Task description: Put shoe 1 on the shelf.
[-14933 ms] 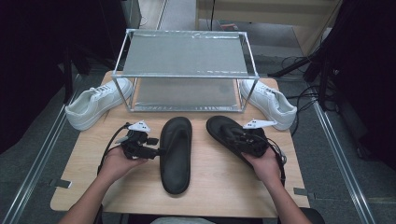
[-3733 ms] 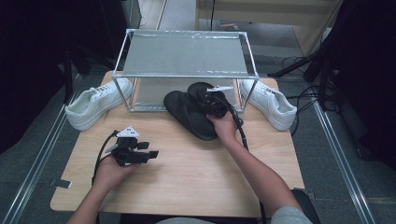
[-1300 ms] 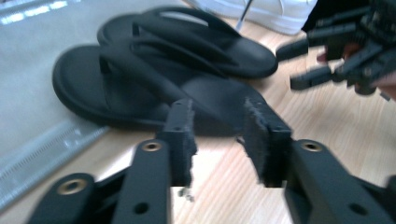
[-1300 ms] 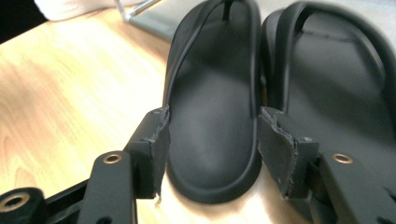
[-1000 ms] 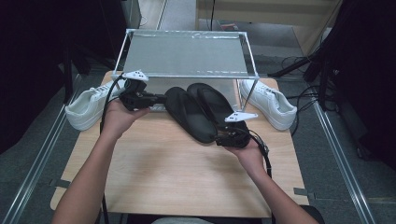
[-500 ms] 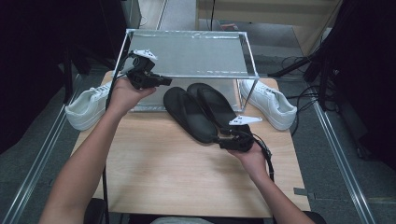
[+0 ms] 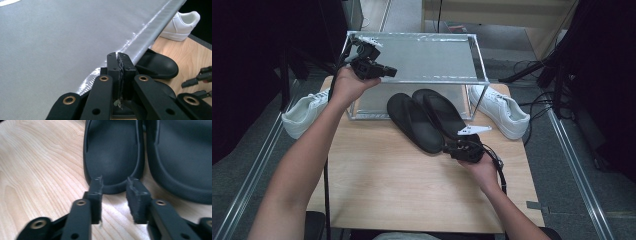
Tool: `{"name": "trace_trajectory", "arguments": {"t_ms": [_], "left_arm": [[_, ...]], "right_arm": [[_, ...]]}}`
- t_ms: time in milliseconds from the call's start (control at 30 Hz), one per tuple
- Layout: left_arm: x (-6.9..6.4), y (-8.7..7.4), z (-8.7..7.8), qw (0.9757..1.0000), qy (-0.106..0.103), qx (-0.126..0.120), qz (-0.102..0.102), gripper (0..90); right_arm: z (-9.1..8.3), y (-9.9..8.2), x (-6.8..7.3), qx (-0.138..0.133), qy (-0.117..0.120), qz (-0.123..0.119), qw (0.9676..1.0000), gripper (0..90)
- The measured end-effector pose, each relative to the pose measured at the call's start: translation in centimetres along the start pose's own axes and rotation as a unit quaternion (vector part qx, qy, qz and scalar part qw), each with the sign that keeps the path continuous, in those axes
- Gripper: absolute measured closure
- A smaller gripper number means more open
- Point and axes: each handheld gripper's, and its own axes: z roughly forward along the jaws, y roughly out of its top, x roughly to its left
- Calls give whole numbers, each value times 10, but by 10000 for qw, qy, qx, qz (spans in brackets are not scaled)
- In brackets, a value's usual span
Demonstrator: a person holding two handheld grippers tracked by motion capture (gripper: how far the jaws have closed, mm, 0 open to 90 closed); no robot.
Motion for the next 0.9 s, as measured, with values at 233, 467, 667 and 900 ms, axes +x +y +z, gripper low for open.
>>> {"name": "trace_trajectory", "arguments": {"t_ms": [233, 467, 667, 900], "left_arm": [[9, 3, 6, 9998, 62, 163, -31, 896], [10, 1, 13, 9993, 130, 326, 113, 896], [8, 1, 18, 9992, 87, 360, 175, 897], [13, -1, 20, 9996, 43, 266, 43, 896]], "right_arm": [[-1, 0, -5, -11, 96, 122, 9999, 869], [4, -2, -10, 246, 142, 131, 9995, 900], [12, -2, -10, 391, 96, 14, 9992, 900], [23, -1, -9, 426, 80, 16, 9991, 900]]}}
